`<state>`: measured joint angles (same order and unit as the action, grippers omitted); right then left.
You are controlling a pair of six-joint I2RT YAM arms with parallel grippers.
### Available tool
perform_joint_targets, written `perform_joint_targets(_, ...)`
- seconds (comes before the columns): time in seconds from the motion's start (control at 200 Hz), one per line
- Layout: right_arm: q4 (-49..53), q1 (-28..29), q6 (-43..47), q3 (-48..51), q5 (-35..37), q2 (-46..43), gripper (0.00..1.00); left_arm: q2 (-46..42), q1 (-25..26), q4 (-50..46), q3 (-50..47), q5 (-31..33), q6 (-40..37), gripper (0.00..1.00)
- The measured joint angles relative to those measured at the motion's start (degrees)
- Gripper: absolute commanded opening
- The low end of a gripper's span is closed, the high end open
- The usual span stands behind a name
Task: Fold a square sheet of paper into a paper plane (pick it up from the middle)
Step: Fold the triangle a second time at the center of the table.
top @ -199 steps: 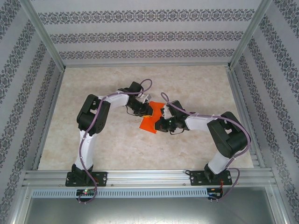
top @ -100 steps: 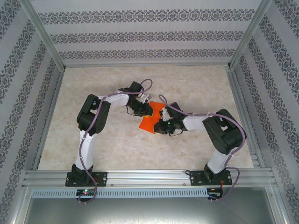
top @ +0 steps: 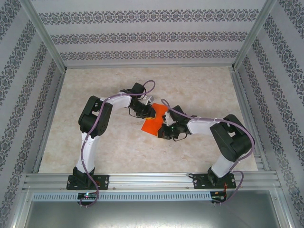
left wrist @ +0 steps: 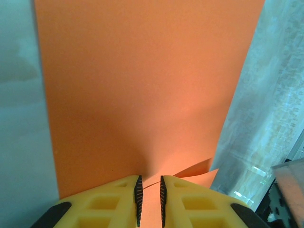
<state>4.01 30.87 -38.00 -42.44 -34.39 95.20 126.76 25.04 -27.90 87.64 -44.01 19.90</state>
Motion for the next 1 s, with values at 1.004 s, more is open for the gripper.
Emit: perform_joint_targets(1.004, -6.5, -8.2, 1.1, -8.5, 3.1, 10.3, 0.04, -0.2, 0.0, 0.7, -0.5, -0.5, 0.0, 0.24)
